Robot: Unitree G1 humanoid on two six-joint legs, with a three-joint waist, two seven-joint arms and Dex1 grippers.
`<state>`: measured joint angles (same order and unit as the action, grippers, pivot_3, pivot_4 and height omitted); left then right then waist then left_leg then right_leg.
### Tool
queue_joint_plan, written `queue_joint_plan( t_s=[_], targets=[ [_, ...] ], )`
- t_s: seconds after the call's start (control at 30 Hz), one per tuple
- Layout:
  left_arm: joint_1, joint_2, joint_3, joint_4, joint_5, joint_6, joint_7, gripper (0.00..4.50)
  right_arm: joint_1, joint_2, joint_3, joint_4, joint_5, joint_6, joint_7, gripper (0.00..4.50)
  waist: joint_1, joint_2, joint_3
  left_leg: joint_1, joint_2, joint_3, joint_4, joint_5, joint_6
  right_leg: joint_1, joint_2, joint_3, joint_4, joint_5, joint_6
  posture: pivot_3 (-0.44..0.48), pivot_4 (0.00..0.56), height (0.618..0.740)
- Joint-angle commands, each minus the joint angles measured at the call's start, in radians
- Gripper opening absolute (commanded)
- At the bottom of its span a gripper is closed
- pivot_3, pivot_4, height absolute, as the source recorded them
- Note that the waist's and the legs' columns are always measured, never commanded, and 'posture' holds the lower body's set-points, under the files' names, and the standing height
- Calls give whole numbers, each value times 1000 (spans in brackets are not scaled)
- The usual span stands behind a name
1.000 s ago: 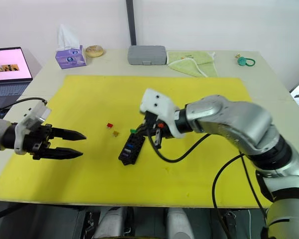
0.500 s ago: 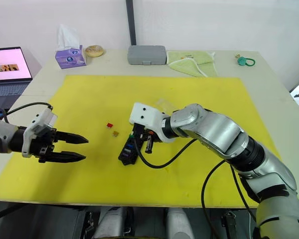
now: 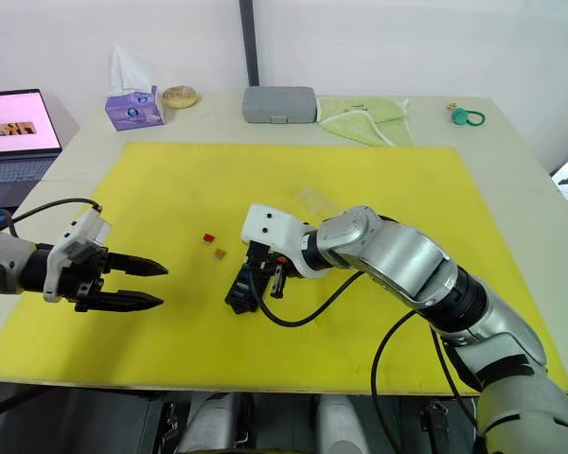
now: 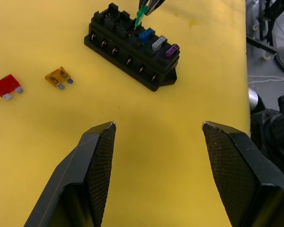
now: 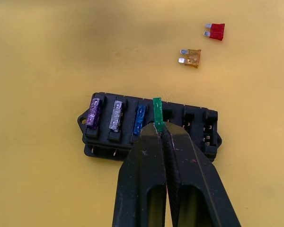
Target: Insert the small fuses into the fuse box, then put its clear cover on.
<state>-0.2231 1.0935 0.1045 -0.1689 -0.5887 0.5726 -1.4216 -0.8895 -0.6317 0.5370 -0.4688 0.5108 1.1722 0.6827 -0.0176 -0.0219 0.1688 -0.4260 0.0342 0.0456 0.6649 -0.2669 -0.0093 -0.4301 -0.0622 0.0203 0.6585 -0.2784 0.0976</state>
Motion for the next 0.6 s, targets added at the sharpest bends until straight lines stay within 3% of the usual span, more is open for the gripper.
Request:
queue_joint_plan(
  t_s=[0.03,0.6],
  targets=[
    [7,21,6,11,31,-40,-19,3055,-4,6,-19,-18,-25,-7,2,0,0,0,0,0,0,0,0,0,0,0,0,0,0,0,0,0,150,737],
    [-4,6,13,7,23,-19,-8,3055,22,23,-3,-9,-74,-7,22,0,0,0,0,0,0,0,1,0,0,0,0,0,1,0,0,0,150,737]
  ],
)
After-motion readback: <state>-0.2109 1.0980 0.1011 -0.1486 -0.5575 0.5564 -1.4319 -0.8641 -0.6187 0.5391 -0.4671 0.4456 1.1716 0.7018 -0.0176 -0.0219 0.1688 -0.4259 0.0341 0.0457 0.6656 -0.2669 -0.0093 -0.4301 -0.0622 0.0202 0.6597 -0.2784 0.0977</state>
